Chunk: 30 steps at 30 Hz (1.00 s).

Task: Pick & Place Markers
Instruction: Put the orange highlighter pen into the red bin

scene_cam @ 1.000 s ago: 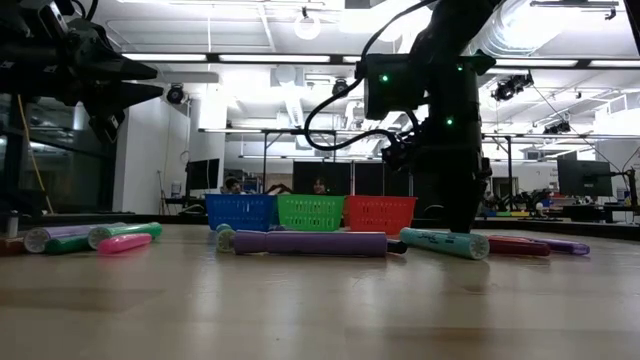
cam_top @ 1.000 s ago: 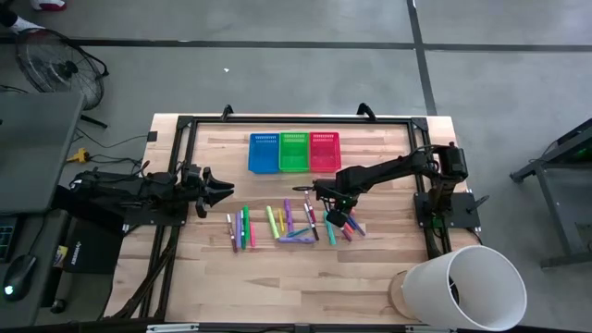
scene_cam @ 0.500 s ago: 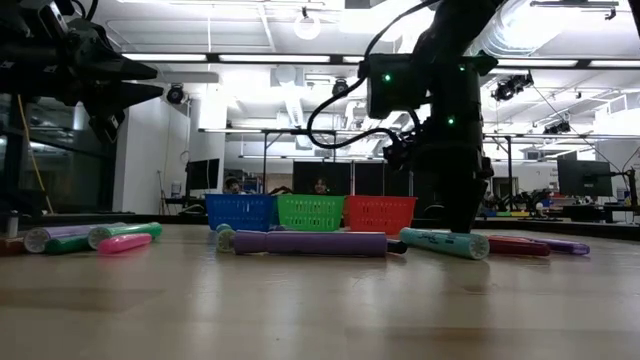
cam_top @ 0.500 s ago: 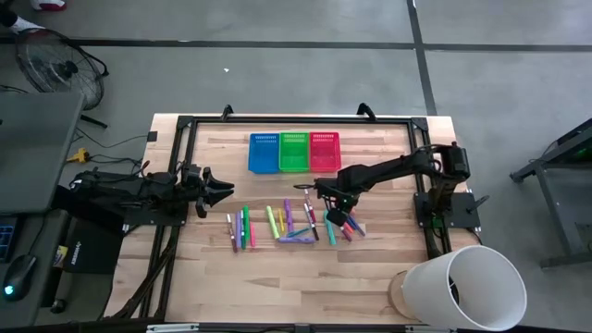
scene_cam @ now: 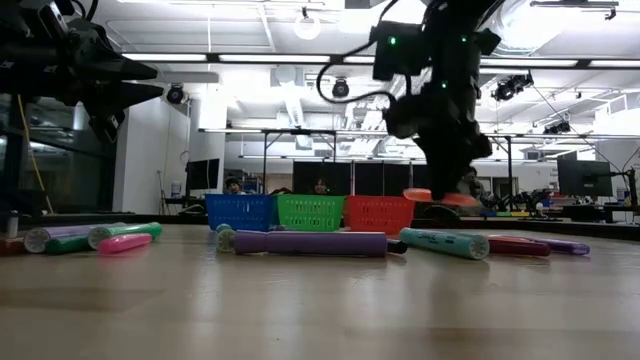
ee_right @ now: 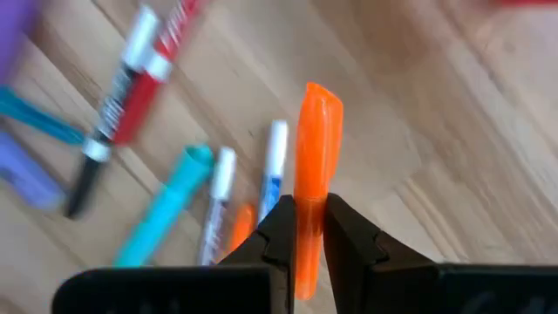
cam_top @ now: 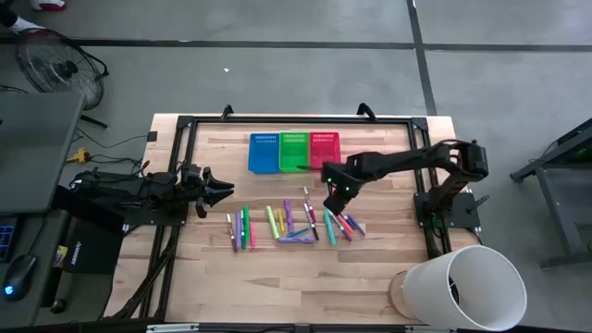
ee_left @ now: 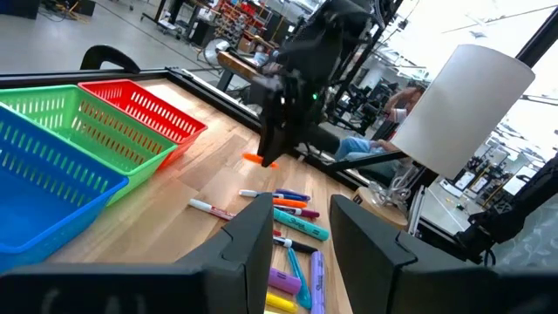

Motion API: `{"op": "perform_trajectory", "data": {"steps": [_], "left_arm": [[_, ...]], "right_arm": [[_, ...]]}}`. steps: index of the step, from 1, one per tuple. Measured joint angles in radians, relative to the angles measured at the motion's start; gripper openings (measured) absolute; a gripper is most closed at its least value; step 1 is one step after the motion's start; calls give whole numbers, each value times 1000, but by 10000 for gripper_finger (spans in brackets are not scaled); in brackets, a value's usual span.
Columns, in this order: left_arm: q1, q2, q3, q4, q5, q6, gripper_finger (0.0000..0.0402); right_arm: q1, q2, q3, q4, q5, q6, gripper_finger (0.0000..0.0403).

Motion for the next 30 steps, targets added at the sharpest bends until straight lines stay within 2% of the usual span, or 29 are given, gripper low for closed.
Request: {"op": "perform_trajectory", "data": {"steps": [9, 16, 22, 30], "left_arm": [[0, 0, 0, 0, 0, 0, 115], [0, 0, 0, 0, 0, 0, 115], [0, 0, 0, 0, 0, 0, 115], [0, 0, 0, 0, 0, 0, 115]], "right_arm": [[-90, -25, 45, 102, -49, 47, 30], [-198, -25, 160, 110, 57, 49, 37], [-273, -14, 170, 111, 138, 108, 34], [-308, 97, 170, 183, 102, 196, 42]]}}
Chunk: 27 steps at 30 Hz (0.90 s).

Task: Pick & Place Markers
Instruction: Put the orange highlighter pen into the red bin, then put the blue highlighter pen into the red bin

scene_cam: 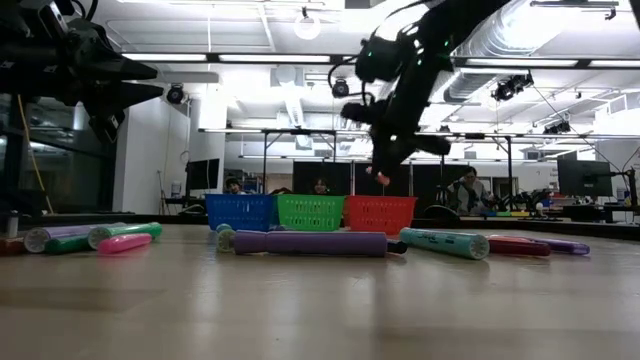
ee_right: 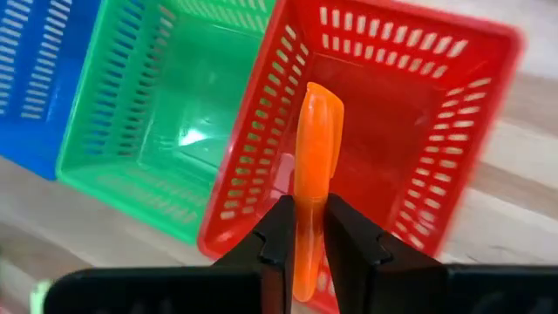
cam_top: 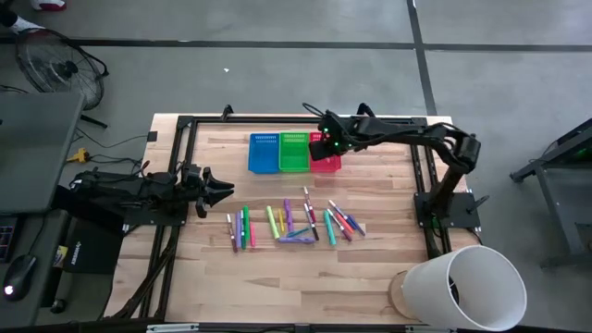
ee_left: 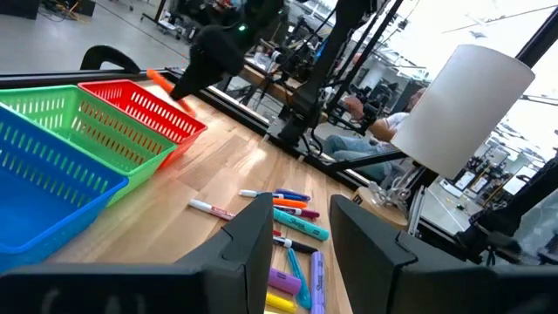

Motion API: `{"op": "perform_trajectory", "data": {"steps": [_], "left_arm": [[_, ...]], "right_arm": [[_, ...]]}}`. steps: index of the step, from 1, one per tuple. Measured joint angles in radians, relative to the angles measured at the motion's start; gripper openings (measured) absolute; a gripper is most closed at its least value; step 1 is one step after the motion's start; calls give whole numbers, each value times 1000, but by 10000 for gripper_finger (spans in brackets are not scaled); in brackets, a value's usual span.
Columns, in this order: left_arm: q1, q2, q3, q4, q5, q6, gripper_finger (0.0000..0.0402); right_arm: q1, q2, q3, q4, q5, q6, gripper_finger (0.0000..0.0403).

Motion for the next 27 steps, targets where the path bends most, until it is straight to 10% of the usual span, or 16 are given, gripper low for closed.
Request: {"op": "perform_trajectory", "data": {"steps": [27], "left_arm": [[0, 0, 0, 0, 0, 0, 115]], "right_arm": [[-6, 111, 0, 46, -27, 32, 67]]}}
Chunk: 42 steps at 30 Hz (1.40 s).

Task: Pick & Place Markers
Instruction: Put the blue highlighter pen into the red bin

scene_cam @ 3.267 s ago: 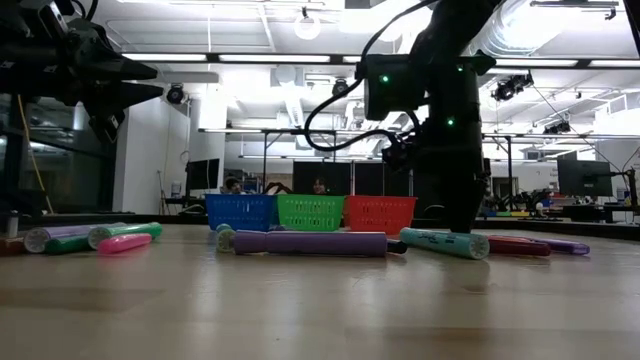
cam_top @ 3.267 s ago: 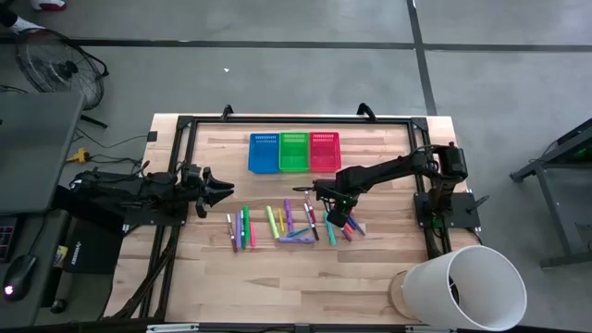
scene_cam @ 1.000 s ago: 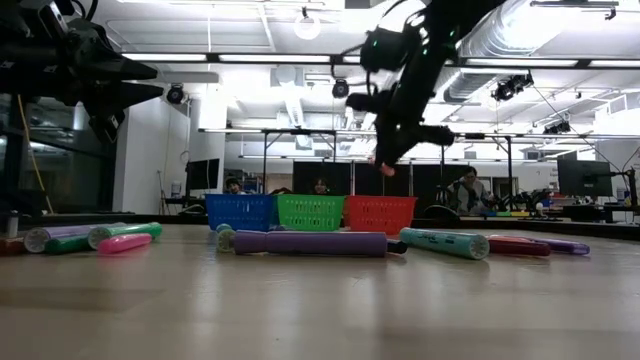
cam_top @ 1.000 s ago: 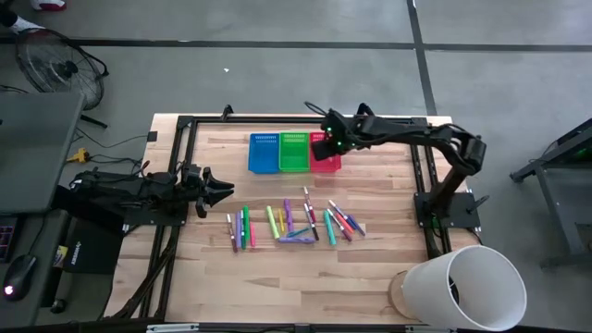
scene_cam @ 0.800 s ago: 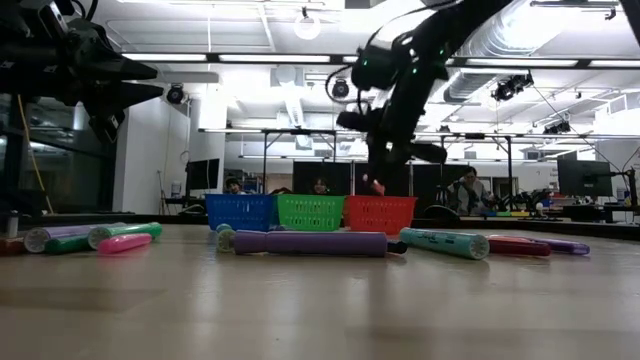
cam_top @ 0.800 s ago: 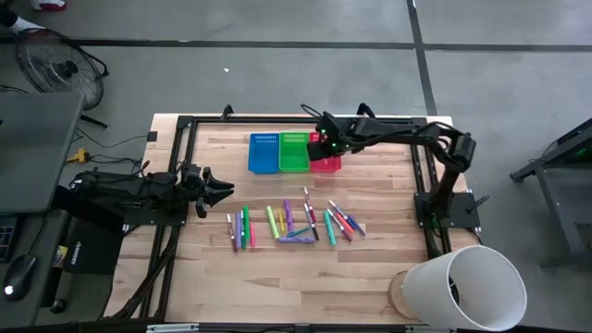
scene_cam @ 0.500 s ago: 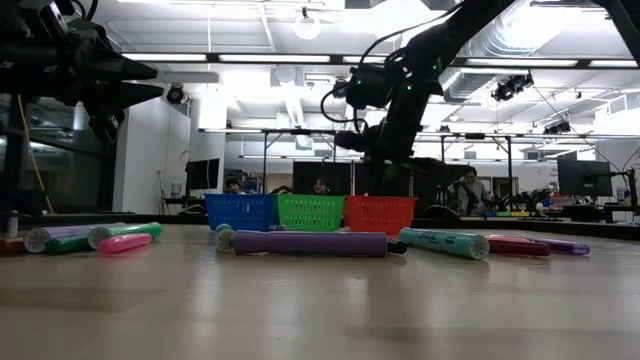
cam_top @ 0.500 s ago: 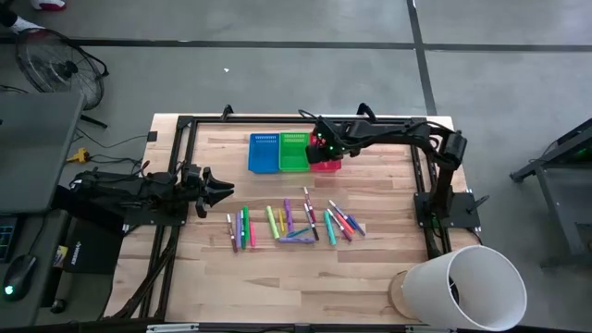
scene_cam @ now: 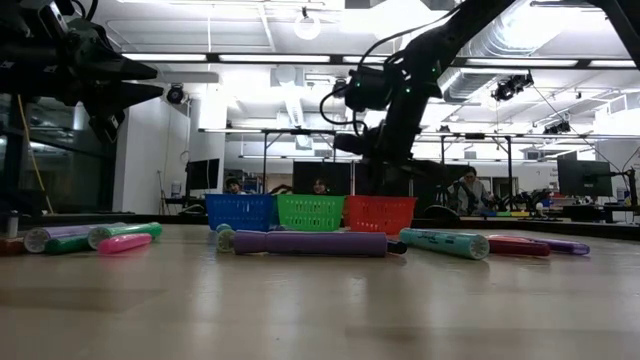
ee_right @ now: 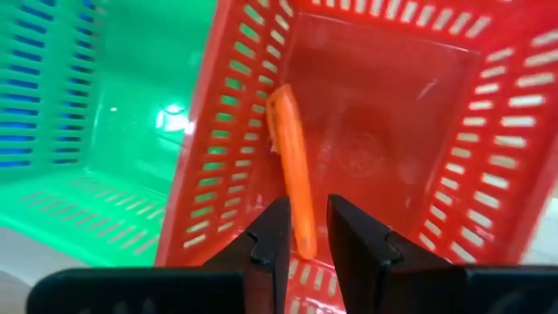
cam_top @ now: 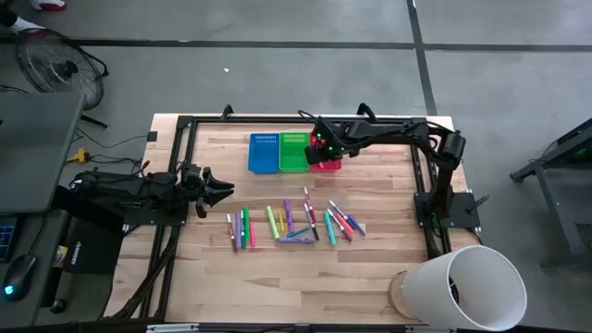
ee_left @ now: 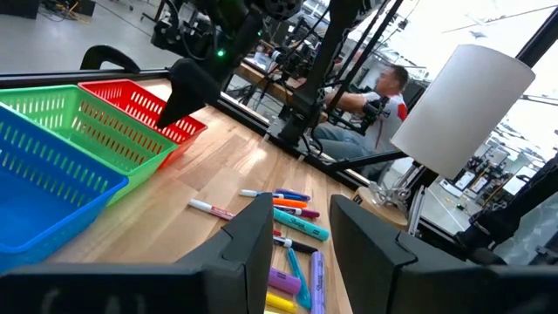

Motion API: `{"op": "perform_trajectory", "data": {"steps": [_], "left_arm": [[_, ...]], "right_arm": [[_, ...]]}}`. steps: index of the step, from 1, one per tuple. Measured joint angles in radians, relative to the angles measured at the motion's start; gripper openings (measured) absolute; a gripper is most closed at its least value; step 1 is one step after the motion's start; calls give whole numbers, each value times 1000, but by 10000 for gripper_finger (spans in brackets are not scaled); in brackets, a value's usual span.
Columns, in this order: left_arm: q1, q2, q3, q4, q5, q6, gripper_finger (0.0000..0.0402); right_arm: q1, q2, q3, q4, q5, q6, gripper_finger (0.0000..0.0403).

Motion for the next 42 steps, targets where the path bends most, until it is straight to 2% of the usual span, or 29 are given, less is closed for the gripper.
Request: {"op": "perform_trajectory", "data": {"steps": [9, 22, 31, 42], "left_arm": [[0, 0, 0, 0, 0, 0, 115], [0, 0, 0, 0, 0, 0, 115], [0, 0, 0, 0, 0, 0, 115], [0, 0, 0, 0, 0, 0, 115]], "right_arm": [[11, -5, 64, -35, -40, -108, 67], [90, -7, 194, -215, -42, -251, 67], [196, -40, 192, -271, -38, -344, 67], [380, -146, 191, -478, 62, -369, 67]]}}
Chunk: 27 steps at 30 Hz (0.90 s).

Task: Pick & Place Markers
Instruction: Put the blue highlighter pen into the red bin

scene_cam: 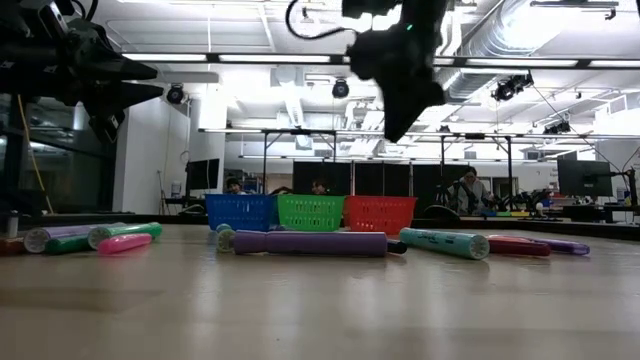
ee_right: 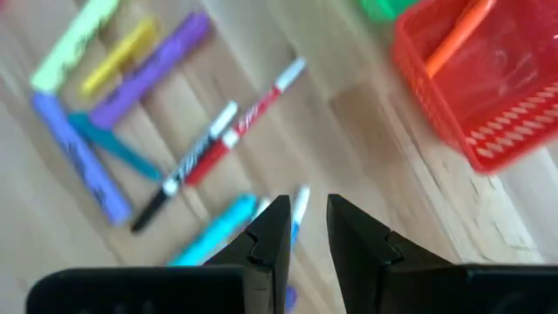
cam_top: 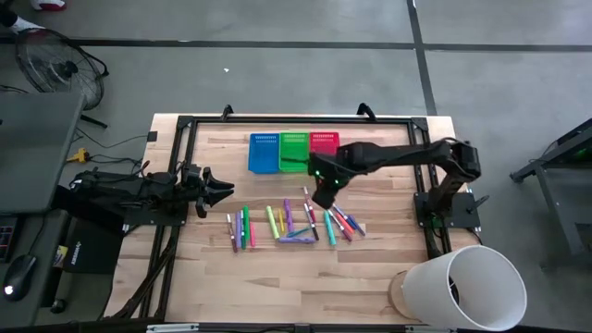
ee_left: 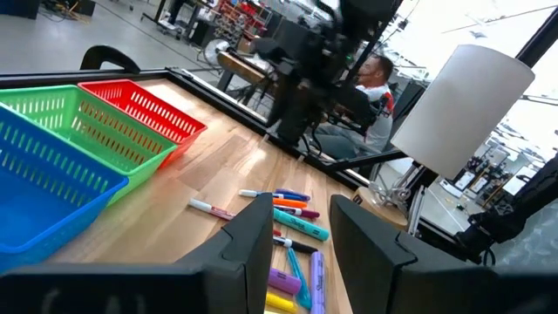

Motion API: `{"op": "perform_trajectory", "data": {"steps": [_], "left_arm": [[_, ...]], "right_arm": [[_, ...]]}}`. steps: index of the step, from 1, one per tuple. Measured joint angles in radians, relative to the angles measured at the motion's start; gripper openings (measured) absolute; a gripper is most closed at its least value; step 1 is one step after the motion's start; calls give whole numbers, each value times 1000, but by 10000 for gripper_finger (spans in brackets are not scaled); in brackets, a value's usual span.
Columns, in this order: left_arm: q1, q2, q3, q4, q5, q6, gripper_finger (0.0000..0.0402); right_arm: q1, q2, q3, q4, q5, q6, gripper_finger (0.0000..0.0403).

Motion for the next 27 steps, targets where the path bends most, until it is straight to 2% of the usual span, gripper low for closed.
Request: {"op": "perform_trajectory", "data": {"steps": [8, 15, 22, 27], "left_arm": [[0, 0, 0, 0, 0, 0, 115], [0, 0, 0, 0, 0, 0, 115], [0, 0, 0, 0, 0, 0, 115], [0, 0, 0, 0, 0, 0, 115]], "right_arm": [[103, -29, 0, -197, 36, 37, 67], [189, -38, -6, -259, 43, 90, 67], [275, -114, -175, -151, 22, 194, 68], [347, -188, -309, -92, 16, 306, 91]]}}
